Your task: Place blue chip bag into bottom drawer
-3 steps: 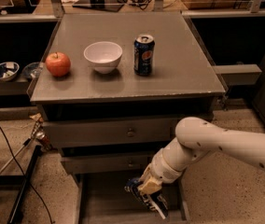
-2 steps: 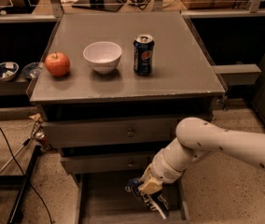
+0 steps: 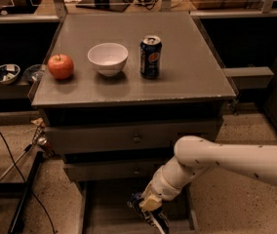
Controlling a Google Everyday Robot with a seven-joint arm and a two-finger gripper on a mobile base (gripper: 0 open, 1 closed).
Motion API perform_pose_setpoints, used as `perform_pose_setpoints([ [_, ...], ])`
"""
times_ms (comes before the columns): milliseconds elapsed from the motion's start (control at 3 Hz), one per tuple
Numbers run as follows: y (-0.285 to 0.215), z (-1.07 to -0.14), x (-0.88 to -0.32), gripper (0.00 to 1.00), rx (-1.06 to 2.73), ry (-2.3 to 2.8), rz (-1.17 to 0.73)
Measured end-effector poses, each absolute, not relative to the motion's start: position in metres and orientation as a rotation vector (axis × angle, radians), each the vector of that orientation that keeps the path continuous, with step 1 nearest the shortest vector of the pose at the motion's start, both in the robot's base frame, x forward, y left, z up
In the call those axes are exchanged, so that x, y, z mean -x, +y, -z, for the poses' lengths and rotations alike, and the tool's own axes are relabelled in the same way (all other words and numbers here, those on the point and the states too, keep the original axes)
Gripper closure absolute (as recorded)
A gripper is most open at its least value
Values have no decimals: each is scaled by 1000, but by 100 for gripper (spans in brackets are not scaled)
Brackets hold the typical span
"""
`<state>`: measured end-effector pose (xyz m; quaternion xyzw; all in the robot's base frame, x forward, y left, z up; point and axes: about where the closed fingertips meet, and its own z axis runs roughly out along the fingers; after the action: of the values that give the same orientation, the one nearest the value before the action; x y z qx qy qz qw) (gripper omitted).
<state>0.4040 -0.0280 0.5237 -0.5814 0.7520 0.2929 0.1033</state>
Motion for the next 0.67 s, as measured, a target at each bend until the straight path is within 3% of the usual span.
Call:
perform_pose_setpoints([
  [333, -7, -459, -409, 100, 1719, 2283, -893],
  [667, -5, -456, -408, 100, 1721, 2285, -899],
])
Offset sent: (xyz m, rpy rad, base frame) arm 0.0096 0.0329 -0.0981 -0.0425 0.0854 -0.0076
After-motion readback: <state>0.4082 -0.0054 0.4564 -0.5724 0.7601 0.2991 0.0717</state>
